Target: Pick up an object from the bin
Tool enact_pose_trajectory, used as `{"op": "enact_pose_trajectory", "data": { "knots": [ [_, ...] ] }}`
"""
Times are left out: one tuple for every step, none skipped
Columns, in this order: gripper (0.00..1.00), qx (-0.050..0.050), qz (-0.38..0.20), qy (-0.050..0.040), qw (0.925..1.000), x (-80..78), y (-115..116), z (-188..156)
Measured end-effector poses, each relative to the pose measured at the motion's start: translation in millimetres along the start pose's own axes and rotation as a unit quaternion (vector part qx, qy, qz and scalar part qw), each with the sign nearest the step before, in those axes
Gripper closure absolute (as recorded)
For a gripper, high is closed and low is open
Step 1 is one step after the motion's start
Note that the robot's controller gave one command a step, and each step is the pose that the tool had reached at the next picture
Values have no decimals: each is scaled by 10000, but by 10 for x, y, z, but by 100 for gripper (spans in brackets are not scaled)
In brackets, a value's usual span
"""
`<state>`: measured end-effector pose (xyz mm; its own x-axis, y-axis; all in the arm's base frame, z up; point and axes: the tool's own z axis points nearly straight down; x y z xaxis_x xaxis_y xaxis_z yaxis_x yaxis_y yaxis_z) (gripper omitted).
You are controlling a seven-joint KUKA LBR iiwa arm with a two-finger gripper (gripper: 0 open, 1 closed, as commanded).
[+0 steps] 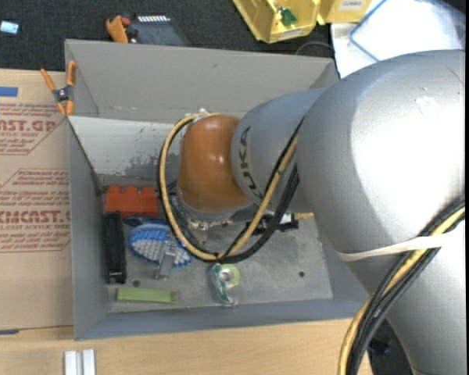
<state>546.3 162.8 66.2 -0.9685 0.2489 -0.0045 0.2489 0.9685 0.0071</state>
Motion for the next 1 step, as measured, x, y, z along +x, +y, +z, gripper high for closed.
{"op": "enact_pose_trajectory", "data": {
  "knots": [
    [100, -49, 366, -55, 9993, 76, 23, -45]
  ]
}}
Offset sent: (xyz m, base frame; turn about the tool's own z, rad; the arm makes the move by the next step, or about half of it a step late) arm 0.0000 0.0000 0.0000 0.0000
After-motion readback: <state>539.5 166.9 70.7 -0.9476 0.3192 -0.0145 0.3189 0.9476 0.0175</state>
